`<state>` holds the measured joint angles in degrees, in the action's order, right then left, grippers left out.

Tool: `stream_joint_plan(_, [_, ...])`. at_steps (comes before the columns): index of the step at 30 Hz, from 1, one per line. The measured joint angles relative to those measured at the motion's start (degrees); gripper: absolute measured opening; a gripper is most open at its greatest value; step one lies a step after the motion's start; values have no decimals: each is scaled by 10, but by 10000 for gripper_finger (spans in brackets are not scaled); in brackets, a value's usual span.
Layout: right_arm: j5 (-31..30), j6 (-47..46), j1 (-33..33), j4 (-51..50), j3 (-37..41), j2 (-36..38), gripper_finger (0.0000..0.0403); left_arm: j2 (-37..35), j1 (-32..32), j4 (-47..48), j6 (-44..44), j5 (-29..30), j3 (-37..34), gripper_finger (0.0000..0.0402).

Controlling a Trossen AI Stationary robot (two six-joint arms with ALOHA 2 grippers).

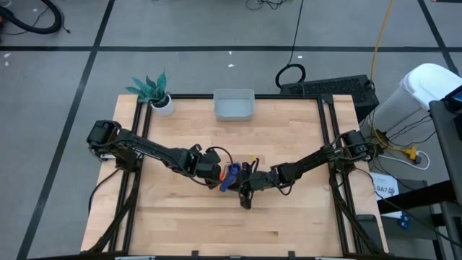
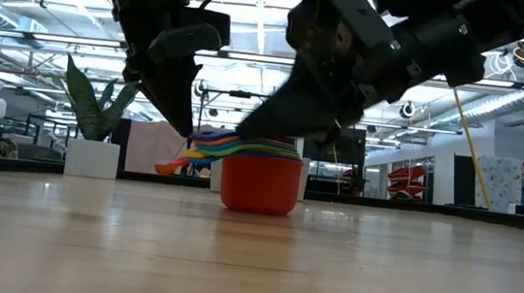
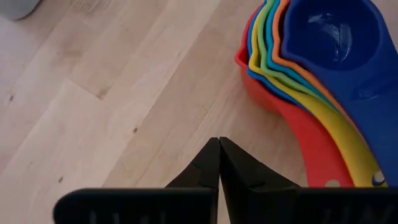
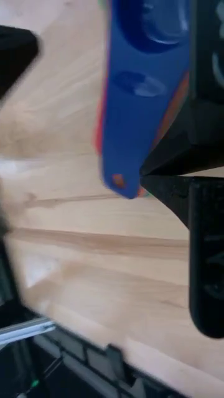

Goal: Nest measuring cups in basket
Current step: Stack the dark blue measuring cup on top of the orange measuring cup, then put the nested measuring cups into the gray bin

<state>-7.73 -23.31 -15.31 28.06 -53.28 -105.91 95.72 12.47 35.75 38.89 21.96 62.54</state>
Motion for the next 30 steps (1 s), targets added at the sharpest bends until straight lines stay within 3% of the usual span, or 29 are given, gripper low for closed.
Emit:
stream_joint_plan(5, [1,7,3,8,0,0,0,0,0,0,10,0,0,4])
stream_joint_plan(11, [-19,67,-14,-37,0,40,0,-13,13,-6,24,-37,3,37])
stream_joint_plan(15, [-62,155,-43,-55,0,111,0,-48,34,-8,22,-44,18,58])
stream_joint_plan(20, [-164,228,-81,-158,-1,226,0,-99,65,-57,18,-33,47,78])
stream_joint_plan(25, [-219,215,-93,-285,15,324,0,-84,103,-135,-5,-54,63,113])
stream_joint_plan(28, [-229,202,-96,-300,48,376,9,-55,118,-168,1,-89,62,151])
stream_joint_plan(30, [-229,189,-101,-305,78,413,24,-29,126,-248,6,-104,63,181])
